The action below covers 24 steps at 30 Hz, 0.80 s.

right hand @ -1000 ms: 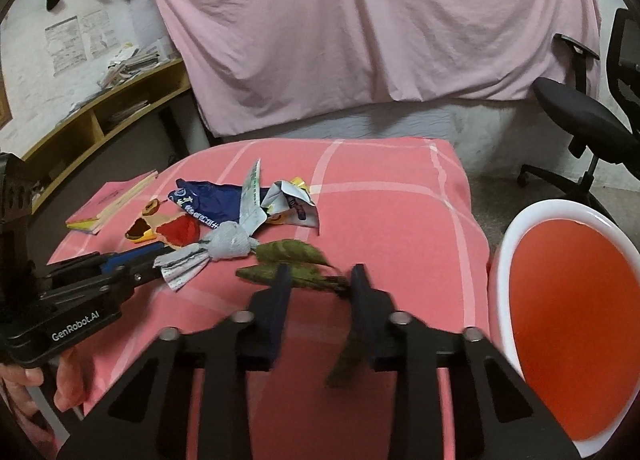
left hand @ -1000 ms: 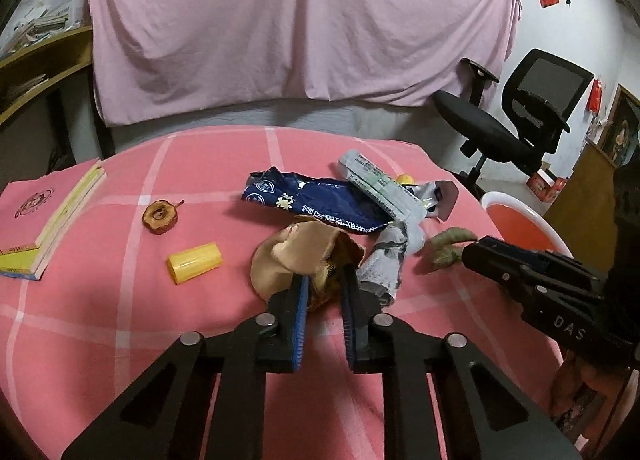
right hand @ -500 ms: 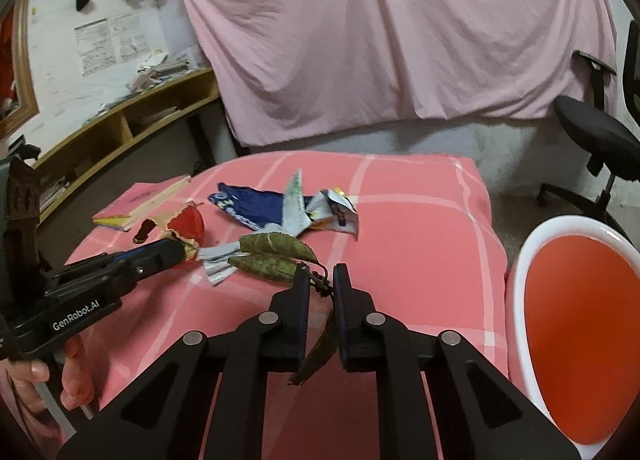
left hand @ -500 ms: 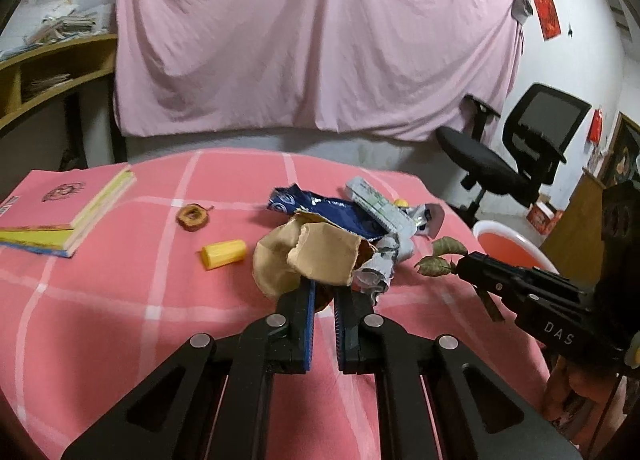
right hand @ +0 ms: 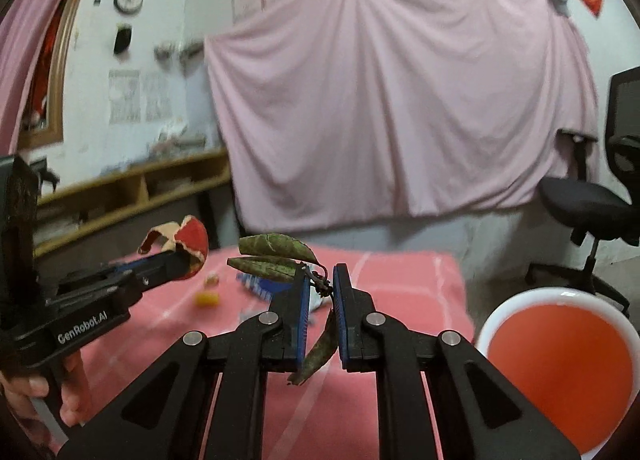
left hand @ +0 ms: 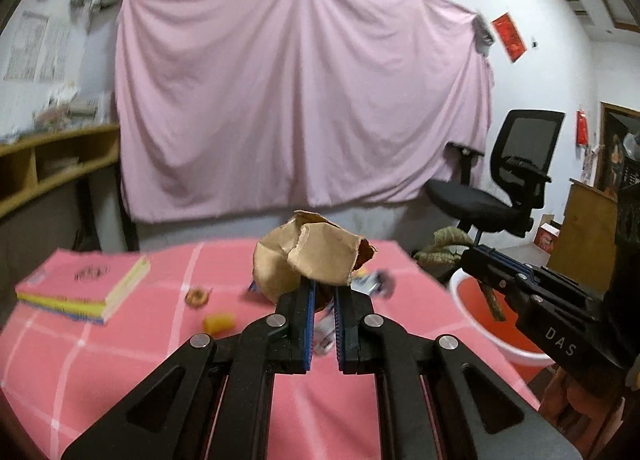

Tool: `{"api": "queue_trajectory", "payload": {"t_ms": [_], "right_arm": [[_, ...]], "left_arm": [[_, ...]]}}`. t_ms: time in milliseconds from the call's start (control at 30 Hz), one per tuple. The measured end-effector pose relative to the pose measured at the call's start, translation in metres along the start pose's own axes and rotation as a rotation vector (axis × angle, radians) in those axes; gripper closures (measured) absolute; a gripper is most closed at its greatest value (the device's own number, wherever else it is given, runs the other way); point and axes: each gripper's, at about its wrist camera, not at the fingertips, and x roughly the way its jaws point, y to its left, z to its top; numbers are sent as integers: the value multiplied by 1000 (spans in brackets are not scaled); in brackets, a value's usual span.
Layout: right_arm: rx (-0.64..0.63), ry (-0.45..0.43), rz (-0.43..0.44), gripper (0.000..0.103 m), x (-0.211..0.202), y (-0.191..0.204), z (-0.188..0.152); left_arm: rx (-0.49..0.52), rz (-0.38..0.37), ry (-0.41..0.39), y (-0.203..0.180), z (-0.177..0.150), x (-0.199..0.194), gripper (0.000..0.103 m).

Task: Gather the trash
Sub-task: 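Carry the pods with the right tool while the left tool carries the wrapper over the bucket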

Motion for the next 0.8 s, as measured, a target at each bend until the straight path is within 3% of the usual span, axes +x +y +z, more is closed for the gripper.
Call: {"api": "queue_trajectory", "payload": {"t_ms": [100,300,600,800], "right_arm": [[19,-90,-45,93,-15,-10,7],[68,-166,-122,93,-37,-36,10],[177,-173,-251,93,-59,-77,6],[222,-158,-322,93,-70,-99,2]], "left_arm": [[42,-19,-38,-17,7,-3,97],[131,-86,-69,-51,14,3,97],[205,-217,-45,-113,21,29,96],[204,-291,19,-142,22,52,96]]}}
